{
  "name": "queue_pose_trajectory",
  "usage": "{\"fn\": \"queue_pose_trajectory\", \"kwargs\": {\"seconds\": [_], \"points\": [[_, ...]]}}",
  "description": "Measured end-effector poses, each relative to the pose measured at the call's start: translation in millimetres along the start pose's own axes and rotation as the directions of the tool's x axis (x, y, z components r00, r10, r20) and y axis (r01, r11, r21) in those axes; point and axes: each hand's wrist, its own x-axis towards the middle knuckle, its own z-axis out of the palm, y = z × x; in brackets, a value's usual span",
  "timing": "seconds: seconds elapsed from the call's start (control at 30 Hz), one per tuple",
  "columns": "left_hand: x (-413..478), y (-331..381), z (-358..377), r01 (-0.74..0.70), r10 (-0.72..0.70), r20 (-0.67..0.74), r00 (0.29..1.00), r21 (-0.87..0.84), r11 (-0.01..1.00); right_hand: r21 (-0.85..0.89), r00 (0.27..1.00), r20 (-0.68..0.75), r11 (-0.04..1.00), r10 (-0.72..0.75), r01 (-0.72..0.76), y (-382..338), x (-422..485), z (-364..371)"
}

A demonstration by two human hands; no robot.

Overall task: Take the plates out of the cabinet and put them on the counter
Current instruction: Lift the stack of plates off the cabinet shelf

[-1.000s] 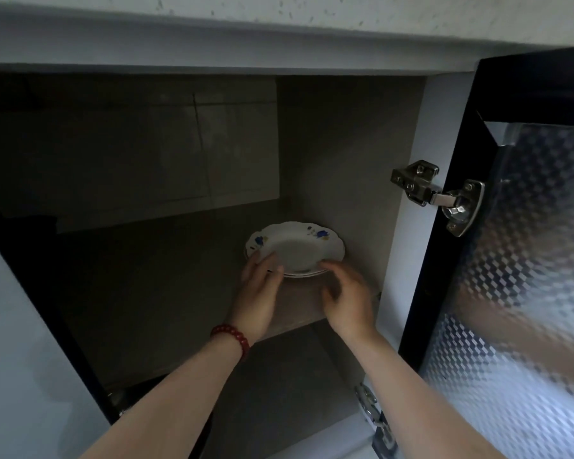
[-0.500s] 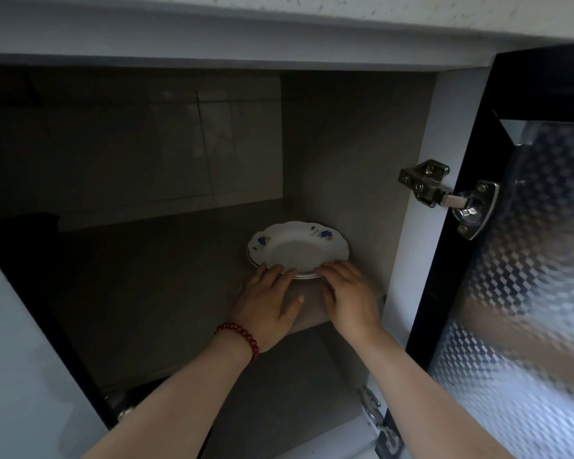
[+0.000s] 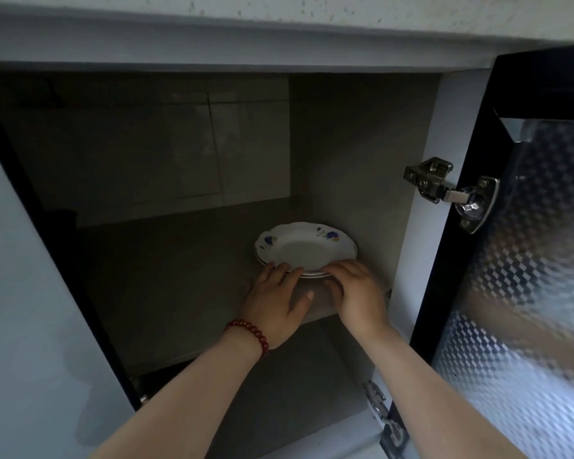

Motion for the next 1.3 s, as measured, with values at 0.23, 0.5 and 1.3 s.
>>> {"fn": "queue_pose_trajectory", "kwargs": {"seconds": [0.23, 0.5, 1.3], "points": [[-11, 4, -6, -0.009, 0.009, -0.003, 1.000, 0.027, 1.000, 0.004, 1.000, -0.008, 1.000, -0.002, 0.002, -7, -5, -9], [-24, 3, -6, -0.032, 0.032, -0.024, 0.999, 0.030, 0.999, -0.015, 0.999, 0.019, 0.999, -0.032, 0.032, -11, -14, -16], [-14, 7, -23, 0.060, -0.125, -0.115, 0.985, -0.454, 0.889, 0.314, 0.950, 0.005, 0.901, 0.313, -0.299, -17, -14, -21]]}}
